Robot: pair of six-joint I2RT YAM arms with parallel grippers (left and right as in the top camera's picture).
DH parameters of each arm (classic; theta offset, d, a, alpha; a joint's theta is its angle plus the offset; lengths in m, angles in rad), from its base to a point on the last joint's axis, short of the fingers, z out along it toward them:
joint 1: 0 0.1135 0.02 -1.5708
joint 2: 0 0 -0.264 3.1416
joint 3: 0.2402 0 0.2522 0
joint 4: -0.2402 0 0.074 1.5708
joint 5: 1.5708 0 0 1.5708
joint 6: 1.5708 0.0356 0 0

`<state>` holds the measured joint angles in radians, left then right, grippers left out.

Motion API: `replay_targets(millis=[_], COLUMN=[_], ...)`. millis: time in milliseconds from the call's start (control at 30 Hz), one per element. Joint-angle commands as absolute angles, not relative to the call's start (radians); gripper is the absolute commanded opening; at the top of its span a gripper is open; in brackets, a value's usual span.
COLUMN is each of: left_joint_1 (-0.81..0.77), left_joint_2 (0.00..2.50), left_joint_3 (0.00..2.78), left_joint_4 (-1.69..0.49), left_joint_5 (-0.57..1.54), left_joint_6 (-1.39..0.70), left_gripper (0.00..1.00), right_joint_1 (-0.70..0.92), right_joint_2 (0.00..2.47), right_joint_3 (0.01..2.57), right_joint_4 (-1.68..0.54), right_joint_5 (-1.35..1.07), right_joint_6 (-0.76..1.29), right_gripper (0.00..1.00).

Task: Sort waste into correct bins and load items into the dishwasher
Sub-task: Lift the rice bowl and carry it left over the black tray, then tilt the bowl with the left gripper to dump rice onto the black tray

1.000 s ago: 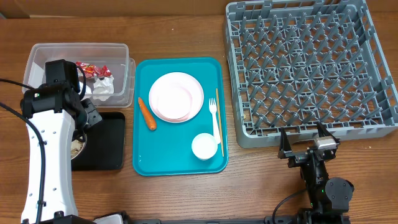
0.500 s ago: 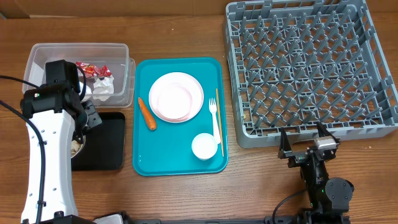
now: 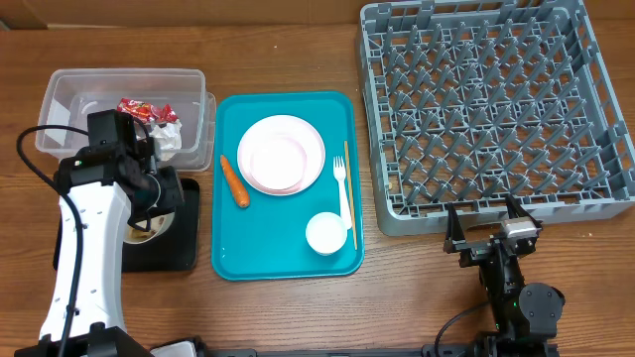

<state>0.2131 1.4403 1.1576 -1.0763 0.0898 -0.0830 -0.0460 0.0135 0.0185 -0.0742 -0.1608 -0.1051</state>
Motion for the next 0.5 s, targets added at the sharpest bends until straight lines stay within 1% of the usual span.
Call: replay_targets(millis=[0,167,467], left_joint_1=[0.245,0.316,0.49], left_joint_2=[1.431,1.431,1.431], left_joint_3=[1.156,1.155,1.142], left_joint_4=[-1.081,-1.103,-1.063], left_joint_5=[0.263,0.371,0.625], left_joint_6=[0.033,0.092,0.176], left_gripper=[0.04,0.04,0.04], right_joint_1=[-0.052,-0.052,-0.052], right_joint_2=[0.003,0.003,0.003], right_joint_3=[0.008,0.008,0.008], right_joint_4=[-0.069,-0.069,-0.069], right_joint_5=[-0.166,-0.166,-0.166], right_joint_6=[-0.097,-0.097,-0.097], right_gripper=[1.0,1.0,1.0])
